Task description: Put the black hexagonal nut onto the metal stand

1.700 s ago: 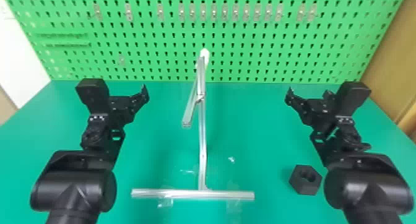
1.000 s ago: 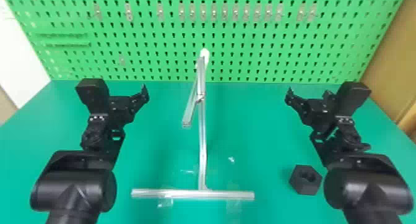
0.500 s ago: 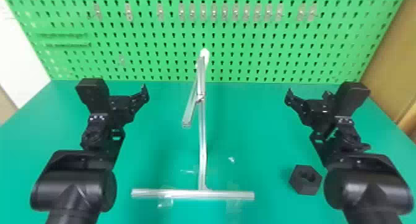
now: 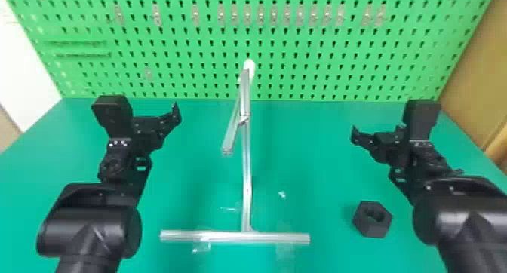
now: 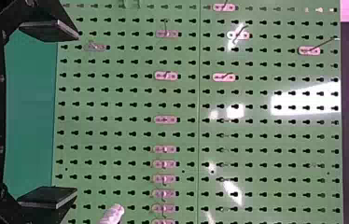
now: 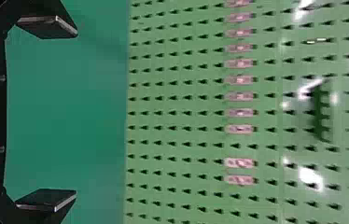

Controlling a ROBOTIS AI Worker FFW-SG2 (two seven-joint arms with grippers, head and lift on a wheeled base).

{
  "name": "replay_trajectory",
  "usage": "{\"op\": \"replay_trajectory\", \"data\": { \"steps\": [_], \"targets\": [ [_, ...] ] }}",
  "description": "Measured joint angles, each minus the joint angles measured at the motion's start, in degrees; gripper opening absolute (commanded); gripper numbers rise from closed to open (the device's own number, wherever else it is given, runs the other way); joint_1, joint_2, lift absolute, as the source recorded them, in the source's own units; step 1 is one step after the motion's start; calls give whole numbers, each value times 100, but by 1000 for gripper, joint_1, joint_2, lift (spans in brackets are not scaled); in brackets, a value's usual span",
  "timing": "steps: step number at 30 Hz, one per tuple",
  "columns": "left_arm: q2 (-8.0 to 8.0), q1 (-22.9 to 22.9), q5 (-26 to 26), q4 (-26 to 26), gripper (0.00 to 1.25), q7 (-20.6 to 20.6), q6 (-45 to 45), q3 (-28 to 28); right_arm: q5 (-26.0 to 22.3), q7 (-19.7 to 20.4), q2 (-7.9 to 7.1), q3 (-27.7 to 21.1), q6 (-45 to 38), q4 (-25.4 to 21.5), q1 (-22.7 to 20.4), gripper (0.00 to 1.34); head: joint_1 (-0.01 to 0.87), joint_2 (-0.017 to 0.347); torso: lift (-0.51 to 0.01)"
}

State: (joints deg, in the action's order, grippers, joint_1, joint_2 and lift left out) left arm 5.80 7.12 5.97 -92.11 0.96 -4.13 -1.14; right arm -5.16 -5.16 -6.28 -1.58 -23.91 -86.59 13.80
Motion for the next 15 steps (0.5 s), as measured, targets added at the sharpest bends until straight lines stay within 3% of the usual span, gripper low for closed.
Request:
{"op": "replay_trajectory", "data": {
  "steps": [8, 15],
  "targets": [
    [0, 7, -5, 0, 1134, 0, 0, 4, 835, -625, -52, -66, -1705, -108, 271, 1210, 693, 81, -1],
    [0, 16, -10, 0, 1134, 0, 0, 9, 1546, -1158, -165, 37, -2559, 66, 486, 1209, 693, 81, -1]
  ]
}}
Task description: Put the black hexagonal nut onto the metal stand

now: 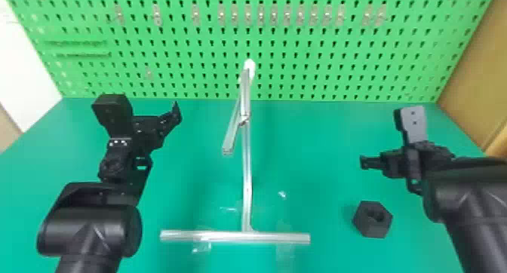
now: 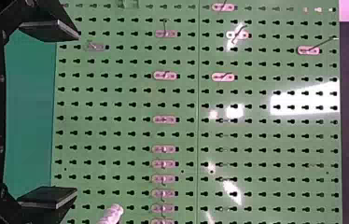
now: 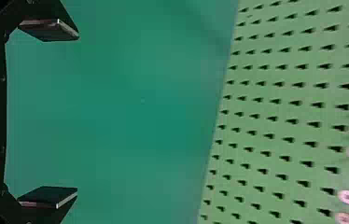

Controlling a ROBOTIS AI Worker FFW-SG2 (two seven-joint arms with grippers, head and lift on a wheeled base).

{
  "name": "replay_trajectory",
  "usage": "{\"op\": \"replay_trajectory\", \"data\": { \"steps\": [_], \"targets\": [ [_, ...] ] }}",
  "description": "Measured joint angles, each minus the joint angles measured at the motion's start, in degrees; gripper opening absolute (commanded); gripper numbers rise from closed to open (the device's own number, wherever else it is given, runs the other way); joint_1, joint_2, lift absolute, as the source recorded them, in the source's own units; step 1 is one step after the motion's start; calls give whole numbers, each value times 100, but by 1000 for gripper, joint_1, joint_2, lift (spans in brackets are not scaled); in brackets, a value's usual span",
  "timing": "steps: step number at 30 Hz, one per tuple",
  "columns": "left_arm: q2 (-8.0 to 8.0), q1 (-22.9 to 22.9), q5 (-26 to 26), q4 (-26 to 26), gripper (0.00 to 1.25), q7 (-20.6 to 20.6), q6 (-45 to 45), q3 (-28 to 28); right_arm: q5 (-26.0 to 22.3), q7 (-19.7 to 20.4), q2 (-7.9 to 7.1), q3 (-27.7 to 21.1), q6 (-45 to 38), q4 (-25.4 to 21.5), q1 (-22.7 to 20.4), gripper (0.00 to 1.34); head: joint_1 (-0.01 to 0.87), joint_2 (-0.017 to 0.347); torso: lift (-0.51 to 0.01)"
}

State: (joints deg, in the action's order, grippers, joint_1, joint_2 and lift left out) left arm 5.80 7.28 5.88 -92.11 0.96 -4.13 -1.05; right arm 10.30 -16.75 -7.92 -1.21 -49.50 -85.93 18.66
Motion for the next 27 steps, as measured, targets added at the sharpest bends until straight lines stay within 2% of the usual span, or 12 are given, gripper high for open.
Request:
{"op": "replay_trajectory", "data": {
  "steps": [6, 14, 27],
  "targets": [
    [0, -1, 1, 0, 1134, 0, 0, 0, 382, -337, -39, -5, -300, 322, 91, 1209, 693, 81, -1],
    [0, -8, 1, 0, 1134, 0, 0, 0, 562, -402, -58, -79, -314, 730, 61, 1209, 693, 81, -1],
    [0, -41, 9, 0, 1134, 0, 0, -8, 737, -502, -48, -93, -509, 846, -39, 1207, 693, 81, -1]
  ]
}}
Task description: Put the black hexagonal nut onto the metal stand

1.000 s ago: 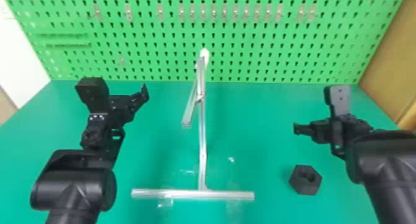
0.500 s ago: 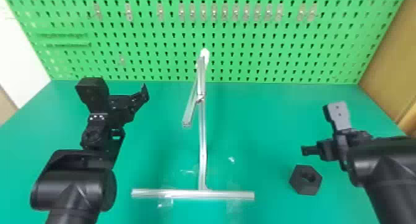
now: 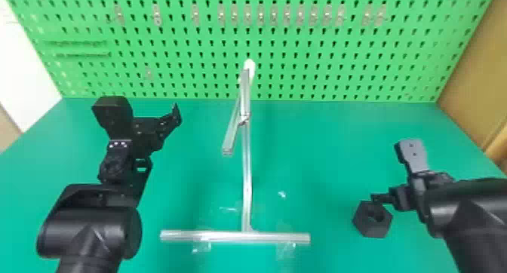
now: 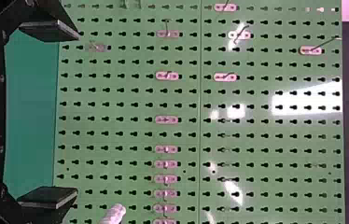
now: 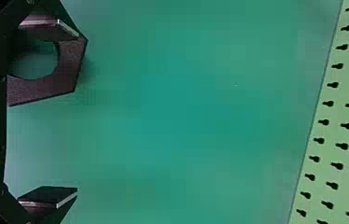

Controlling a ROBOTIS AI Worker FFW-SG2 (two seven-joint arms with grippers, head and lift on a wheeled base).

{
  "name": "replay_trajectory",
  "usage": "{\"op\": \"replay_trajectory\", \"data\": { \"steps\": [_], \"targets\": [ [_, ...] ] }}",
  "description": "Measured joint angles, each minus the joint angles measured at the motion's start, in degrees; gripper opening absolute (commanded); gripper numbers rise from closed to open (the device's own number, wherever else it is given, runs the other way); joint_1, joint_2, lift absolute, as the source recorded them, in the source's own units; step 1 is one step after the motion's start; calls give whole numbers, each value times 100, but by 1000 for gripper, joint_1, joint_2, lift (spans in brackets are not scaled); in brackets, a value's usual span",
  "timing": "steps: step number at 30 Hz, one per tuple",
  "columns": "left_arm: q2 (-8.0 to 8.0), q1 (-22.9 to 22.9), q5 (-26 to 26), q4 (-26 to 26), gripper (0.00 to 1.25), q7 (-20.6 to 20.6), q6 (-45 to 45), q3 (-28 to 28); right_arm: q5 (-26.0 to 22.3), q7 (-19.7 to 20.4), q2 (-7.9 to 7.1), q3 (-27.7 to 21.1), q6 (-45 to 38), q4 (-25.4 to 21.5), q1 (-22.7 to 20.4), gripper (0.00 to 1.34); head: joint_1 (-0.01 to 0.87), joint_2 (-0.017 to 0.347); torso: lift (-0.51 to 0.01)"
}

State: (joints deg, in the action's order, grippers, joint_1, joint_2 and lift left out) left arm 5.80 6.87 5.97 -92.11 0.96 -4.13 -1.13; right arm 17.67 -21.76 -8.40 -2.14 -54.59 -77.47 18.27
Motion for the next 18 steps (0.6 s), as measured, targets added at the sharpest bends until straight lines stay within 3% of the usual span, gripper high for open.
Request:
{"op": "replay_trajectory", "data": {
  "steps": [18],
  "targets": [
    [0, 8, -8, 9, 1134, 0, 0, 3, -69, -8, 23, -61, 75, 203, -112, 1207, 693, 81, -1]
  ]
}}
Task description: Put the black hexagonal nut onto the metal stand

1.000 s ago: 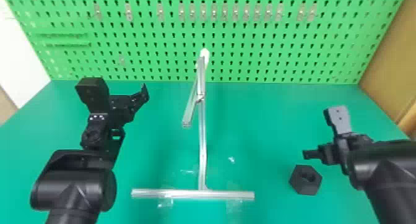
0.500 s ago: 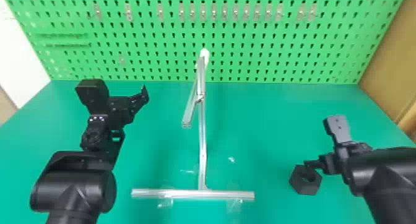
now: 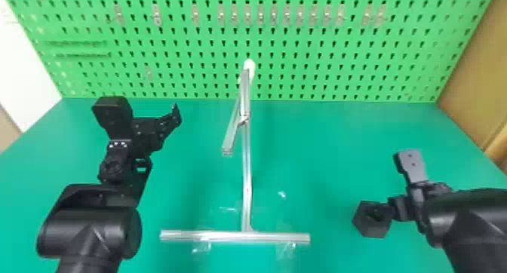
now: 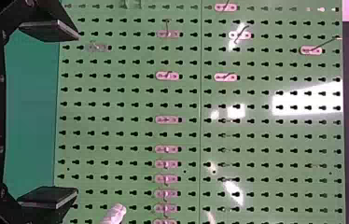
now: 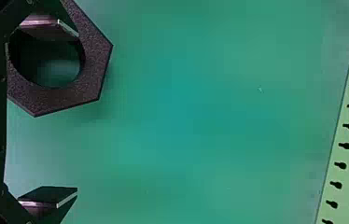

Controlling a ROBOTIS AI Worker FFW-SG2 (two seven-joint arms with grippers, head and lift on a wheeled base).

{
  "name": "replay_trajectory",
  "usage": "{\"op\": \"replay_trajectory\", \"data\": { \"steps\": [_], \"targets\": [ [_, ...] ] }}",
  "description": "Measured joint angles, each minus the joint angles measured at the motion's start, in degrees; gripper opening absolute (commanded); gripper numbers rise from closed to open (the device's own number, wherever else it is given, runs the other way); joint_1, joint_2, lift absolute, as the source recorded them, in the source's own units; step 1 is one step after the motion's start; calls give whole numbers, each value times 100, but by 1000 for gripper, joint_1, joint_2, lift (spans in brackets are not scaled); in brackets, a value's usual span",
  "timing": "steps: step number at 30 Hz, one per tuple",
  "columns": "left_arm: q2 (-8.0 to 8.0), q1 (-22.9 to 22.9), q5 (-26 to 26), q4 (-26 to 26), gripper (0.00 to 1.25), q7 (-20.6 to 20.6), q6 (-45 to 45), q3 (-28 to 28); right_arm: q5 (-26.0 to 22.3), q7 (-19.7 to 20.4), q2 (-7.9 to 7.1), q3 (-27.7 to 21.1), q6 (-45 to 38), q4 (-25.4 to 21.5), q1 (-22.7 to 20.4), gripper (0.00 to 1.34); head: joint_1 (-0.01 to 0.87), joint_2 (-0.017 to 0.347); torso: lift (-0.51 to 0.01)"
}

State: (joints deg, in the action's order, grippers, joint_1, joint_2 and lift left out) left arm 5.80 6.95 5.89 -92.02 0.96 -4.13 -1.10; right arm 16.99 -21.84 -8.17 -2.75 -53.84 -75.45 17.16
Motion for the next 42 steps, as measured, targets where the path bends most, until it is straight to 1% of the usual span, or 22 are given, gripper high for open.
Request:
{"op": "replay_trajectory", "data": {
  "steps": [8, 19, 26, 33, 36, 37, 39, 40, 42],
  "targets": [
    [0, 0, 0, 3, 1134, 0, 0, 4, -38, -4, 7, -71, 228, 279, 10, 1209, 693, 81, -1],
    [0, 0, 0, 4, 1134, 0, 0, 11, -54, -5, 8, -130, 476, 515, 63, 1209, 693, 81, -1],
    [0, -1, 7, 6, 1134, 0, 0, 13, -50, -5, 20, -213, 693, 743, 88, 1207, 693, 81, -1],
    [0, -1, 9, 6, 1134, 0, 0, 13, -23, -5, 40, -293, 880, 931, 88, 1163, 693, 81, -1],
    [0, -1, 9, 6, 1134, 0, 0, 13, -9, -5, 48, -304, 912, 967, 89, 1112, 693, 81, -1],
    [0, -1, 9, 6, 1134, 0, 0, 13, -7, -5, 49, -304, 917, 974, 89, 1072, 693, 81, -1],
    [0, -1, 9, 7, 1134, 0, 0, 13, 1, -5, 54, -304, 924, 984, 96, 971, 693, 81, -1],
    [0, -1, 9, 7, 1134, 0, 0, 13, 6, -5, 57, -304, 926, 985, 102, 885, 693, 81, -1],
    [0, 0, 9, 8, 1134, 0, 0, 13, 23, -5, 60, -300, 927, 990, 118, 769, 693, 81, -1]
  ]
}}
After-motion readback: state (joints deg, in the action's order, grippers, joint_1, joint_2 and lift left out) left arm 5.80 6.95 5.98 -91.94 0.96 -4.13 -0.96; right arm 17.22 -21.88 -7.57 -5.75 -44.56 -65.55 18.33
